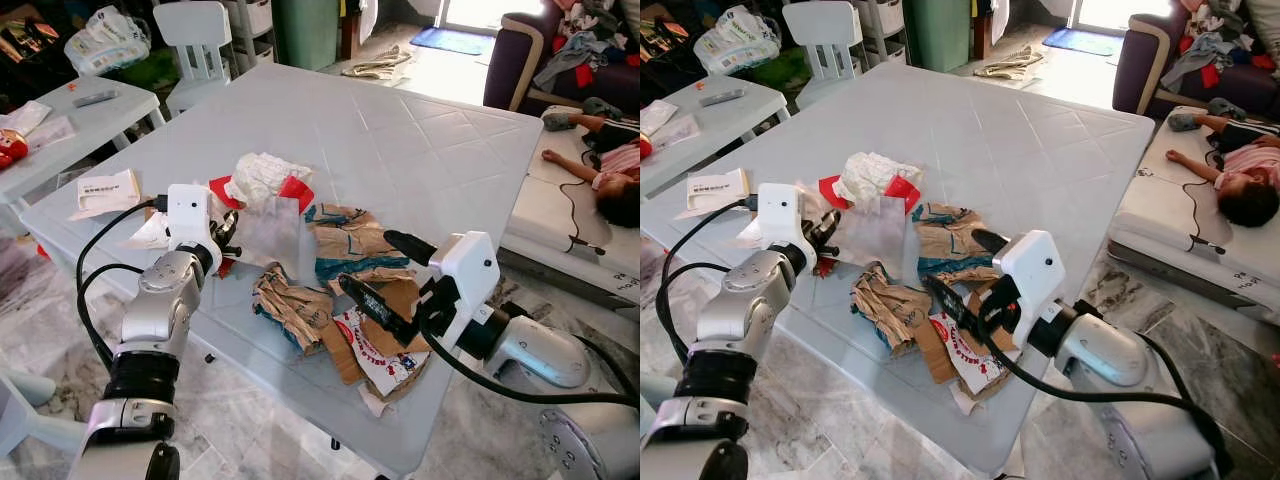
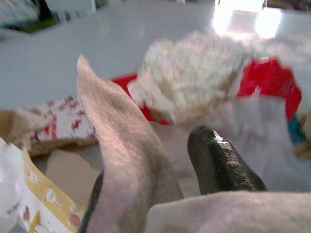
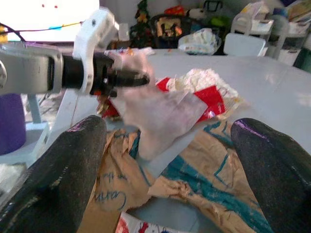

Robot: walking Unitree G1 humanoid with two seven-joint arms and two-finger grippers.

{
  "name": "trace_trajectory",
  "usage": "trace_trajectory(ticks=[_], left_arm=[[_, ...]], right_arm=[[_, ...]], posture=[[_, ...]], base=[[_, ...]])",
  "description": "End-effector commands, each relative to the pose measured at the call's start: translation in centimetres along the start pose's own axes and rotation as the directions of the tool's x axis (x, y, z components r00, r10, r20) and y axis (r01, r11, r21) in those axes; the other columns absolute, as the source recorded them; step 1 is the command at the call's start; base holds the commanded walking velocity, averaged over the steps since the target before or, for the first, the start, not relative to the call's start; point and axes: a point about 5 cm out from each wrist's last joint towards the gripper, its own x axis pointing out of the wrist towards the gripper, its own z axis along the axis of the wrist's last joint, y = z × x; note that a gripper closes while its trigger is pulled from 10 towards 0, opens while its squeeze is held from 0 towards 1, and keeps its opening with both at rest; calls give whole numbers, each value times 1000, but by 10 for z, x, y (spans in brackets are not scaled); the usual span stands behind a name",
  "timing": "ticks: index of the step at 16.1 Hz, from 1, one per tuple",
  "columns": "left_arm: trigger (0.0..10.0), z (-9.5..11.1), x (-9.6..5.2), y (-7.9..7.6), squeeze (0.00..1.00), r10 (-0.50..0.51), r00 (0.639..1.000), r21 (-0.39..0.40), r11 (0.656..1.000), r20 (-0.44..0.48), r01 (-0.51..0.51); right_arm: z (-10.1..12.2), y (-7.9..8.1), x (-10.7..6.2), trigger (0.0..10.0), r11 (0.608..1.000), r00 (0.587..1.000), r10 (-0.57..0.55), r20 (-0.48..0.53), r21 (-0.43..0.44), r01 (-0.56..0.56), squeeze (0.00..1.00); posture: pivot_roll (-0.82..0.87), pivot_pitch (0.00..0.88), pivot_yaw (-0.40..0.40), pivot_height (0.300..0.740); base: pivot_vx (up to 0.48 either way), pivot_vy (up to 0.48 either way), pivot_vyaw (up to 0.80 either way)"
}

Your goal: Picking trash to rubbish bin

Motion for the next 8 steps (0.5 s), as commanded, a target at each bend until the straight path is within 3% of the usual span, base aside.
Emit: trace_trajectory(ticks=[1,3,6,8], left_arm=[[0,8,-4,1,0,17,999,3,1000,51,-18],[0,11,-12,-5,0,16,996,9,1000,92,-17],[0,18,-25,-1,0,49,981,37,998,188,-57],[0,26,-32,-1,0,48,968,53,997,247,-63]], right_arm=[[1,3,-1,10000,1000,1000,31,-2,3,-31,0],[-3,5,0,10000,998,998,64,-19,23,-64,0],[-12,9,1,10000,993,992,112,-63,36,-110,0],[-19,6,3,10000,996,991,84,-102,8,-83,0]], posture=[[-108,92,23,740],[-95,92,21,740],[-67,94,20,740],[-55,94,21,740]], base=[[0,0,0],[0,0,0],[0,0,0],[0,0,0]])
